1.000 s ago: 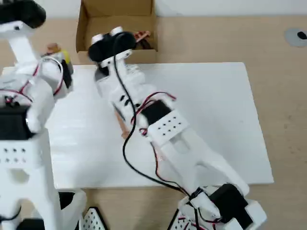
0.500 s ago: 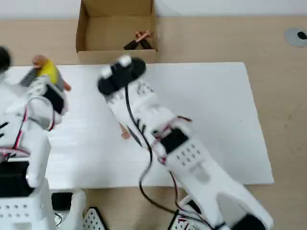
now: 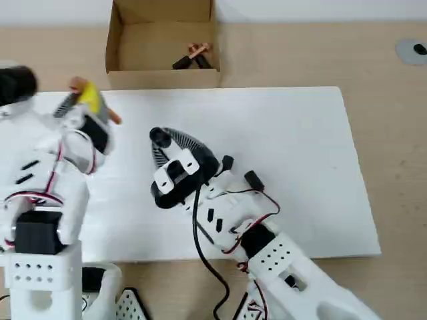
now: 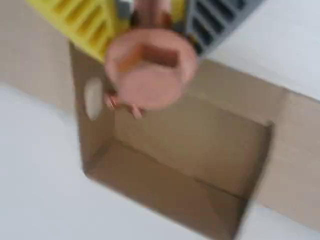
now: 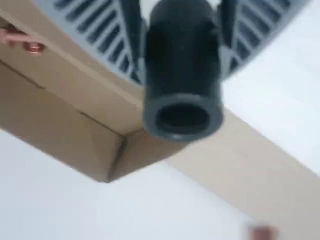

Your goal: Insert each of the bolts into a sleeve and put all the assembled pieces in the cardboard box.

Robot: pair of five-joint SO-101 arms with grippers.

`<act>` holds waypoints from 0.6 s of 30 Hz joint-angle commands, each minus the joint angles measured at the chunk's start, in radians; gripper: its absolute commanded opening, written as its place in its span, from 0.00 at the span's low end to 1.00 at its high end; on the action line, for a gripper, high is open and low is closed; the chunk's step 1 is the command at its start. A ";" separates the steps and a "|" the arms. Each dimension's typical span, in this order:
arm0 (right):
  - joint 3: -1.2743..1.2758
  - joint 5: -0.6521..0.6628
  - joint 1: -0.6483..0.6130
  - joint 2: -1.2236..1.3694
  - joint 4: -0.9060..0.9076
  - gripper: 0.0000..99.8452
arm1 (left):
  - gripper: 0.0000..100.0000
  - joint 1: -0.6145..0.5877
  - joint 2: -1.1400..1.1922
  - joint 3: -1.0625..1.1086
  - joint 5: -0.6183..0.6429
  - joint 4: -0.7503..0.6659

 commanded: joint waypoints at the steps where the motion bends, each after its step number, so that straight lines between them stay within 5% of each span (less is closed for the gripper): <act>1: 0.012 -0.020 -0.045 -0.035 -0.028 0.01 | 0.01 0.075 -0.007 -0.011 -0.028 -0.031; 18: 0.039 -0.020 -0.050 -0.036 -0.028 0.01 | 0.01 0.175 -0.007 0.138 -0.095 -0.087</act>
